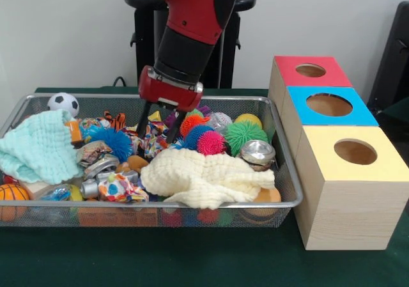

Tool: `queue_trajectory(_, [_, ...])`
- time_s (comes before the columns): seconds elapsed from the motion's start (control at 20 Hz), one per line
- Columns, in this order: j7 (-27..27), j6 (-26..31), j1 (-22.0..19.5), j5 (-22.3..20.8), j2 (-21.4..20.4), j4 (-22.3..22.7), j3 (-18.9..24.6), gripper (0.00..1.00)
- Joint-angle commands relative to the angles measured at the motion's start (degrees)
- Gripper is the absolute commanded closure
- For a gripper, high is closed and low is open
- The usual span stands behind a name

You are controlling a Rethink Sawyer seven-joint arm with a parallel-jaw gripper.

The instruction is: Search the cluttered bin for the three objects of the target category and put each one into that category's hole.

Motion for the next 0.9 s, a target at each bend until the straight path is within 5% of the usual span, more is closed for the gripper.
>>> queue_trajectory(0.05, [8.5,6.1,-2.5,4.7,4.3,-3.1,3.7,0.0])
queue_trajectory(0.4, [2.8,7.2,-10.1,4.7,3.4,-1.9,8.2,0.0])
queue_trajectory(0.7, [6.8,6.0,-6.7,4.8,2.6,0.6,5.3,0.0])
queue_trajectory(0.9, [10.7,-1.7,-5.0,4.2,5.0,2.2,2.4,0.0])
